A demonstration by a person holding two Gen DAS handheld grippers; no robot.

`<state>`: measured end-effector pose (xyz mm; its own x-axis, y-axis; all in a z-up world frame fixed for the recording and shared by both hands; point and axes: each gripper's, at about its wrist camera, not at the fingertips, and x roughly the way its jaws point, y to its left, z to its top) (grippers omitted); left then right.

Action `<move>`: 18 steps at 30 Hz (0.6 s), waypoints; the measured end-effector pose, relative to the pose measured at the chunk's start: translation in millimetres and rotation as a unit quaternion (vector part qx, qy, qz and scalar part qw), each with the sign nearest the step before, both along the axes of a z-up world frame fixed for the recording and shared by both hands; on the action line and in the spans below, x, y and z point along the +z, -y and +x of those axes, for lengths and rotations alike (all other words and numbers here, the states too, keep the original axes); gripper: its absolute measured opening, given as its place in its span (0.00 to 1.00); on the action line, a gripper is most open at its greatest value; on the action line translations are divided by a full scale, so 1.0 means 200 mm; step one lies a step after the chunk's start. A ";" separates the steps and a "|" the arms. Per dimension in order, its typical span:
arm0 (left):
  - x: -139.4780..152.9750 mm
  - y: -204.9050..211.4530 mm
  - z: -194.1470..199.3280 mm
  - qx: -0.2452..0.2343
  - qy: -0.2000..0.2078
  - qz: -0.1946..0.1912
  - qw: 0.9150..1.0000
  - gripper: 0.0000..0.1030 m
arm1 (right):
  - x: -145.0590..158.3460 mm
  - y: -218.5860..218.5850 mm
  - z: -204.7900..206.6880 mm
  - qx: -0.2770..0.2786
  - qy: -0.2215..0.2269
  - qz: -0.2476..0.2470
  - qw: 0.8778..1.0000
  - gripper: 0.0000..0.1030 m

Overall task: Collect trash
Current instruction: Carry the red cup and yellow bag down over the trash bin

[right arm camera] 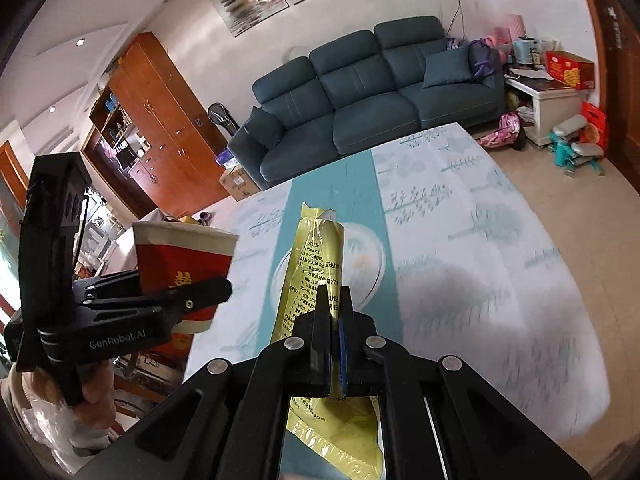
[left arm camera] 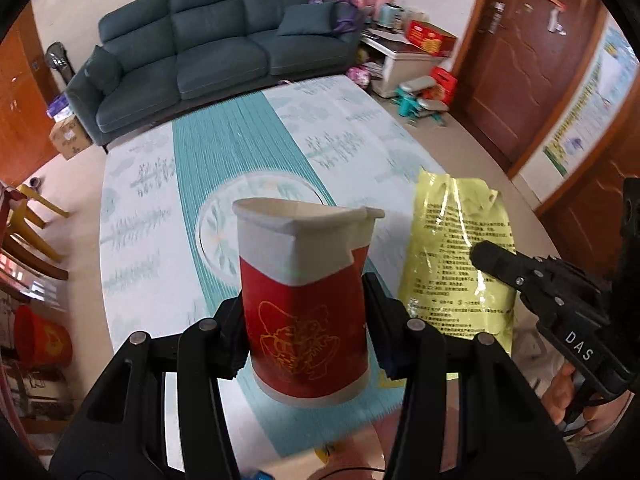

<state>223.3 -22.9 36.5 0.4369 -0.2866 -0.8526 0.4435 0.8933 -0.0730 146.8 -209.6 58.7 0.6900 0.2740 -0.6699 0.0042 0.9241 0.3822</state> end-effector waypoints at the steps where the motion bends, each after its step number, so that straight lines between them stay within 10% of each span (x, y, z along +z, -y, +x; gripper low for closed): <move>1: 0.01 -0.02 -0.07 -0.004 -0.001 -0.002 1.000 0.44 | 0.03 -0.04 -0.10 -0.001 0.005 -0.003 1.000 0.02; 18: -0.06 -0.26 -0.83 -0.017 -0.019 0.038 0.999 0.44 | 0.04 -0.32 -0.87 0.004 -0.005 -0.003 1.000 0.02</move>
<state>56.5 28.2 25.1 0.3951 -0.2348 -0.8881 0.4713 0.8817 -0.0235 -27.6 -144.8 66.4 0.6803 0.2751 -0.6793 0.0005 0.9267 0.3757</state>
